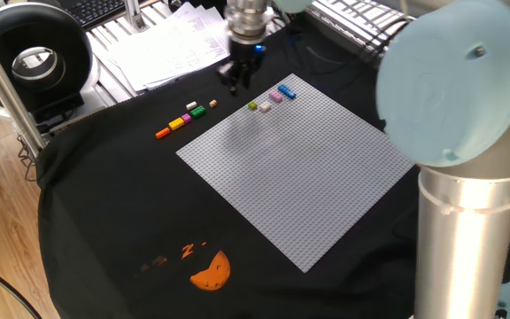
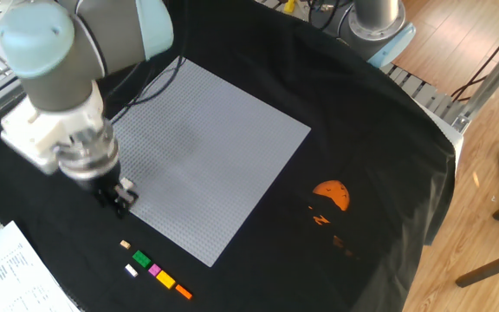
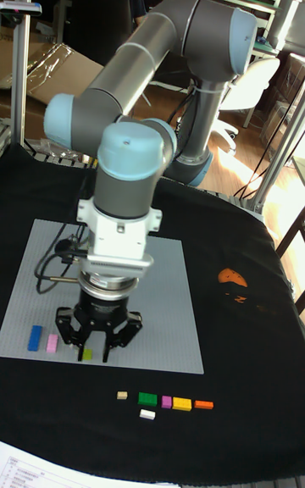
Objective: Build with small Lego blocks
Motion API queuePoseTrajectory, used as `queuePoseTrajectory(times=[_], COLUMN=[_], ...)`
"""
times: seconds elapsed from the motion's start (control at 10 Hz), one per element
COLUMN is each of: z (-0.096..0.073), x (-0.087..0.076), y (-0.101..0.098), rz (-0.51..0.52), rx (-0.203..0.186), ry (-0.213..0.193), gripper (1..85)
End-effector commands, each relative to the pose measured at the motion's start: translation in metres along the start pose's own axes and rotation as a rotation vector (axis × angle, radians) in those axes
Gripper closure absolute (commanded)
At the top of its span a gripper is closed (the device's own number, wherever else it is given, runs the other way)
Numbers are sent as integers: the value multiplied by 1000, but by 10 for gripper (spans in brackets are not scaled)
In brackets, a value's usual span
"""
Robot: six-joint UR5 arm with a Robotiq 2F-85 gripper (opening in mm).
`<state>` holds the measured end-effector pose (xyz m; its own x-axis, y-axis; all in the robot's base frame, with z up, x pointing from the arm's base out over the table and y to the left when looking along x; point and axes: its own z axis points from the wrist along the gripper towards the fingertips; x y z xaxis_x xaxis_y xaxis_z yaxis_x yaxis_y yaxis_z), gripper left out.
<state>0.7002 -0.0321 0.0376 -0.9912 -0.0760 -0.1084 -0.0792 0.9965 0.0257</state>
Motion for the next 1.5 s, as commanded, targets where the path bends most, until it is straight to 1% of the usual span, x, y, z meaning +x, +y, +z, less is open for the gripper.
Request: queuePoseTrajectory(times=[0.0, 0.2, 0.4, 0.5, 0.6, 0.7, 0.8, 0.9, 1.0, 1.1, 1.4], z=[5, 17, 20, 21, 23, 25, 26, 28, 28, 30, 33], x=[-27, -37, -43, -46, -47, -47, -46, -46, -45, -41, -36], y=[31, 32, 33, 36, 39, 38, 40, 49, 46, 48, 44], rz=[21, 15, 21, 32, 41, 37, 50, 69, 61, 65, 61], rx=[3, 5, -6, -20, -34, -28, -33, -62, -47, -46, -25], ry=[-8, -31, -45, -52, -55, -54, -53, -51, -49, -41, -34], gripper=[470, 480, 480, 480, 480, 480, 480, 480, 480, 483, 507])
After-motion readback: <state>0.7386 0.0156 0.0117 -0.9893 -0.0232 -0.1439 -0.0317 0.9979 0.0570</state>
